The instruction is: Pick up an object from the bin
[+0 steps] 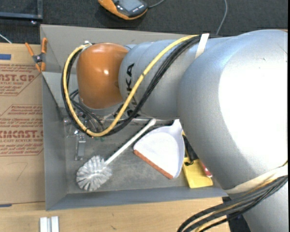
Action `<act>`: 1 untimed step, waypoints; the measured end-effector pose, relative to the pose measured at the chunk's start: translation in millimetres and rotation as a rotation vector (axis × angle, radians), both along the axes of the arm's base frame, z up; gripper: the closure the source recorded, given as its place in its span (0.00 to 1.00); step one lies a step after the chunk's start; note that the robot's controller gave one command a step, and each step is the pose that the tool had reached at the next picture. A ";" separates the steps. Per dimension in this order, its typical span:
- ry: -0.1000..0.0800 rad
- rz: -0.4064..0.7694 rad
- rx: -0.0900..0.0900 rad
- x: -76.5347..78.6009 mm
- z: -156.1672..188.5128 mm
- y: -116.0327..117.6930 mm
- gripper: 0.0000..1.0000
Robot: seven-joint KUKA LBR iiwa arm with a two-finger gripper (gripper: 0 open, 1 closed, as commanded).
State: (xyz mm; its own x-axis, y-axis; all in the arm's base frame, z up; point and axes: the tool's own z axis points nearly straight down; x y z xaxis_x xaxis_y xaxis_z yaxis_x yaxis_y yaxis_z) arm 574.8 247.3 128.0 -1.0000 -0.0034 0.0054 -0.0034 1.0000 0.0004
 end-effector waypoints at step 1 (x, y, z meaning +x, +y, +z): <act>0.000 -0.001 0.000 -0.4 1.3 -0.6 0.00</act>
Offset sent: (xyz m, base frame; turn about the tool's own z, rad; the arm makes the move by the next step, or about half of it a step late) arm -0.0586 -0.0051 0.0903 -0.2791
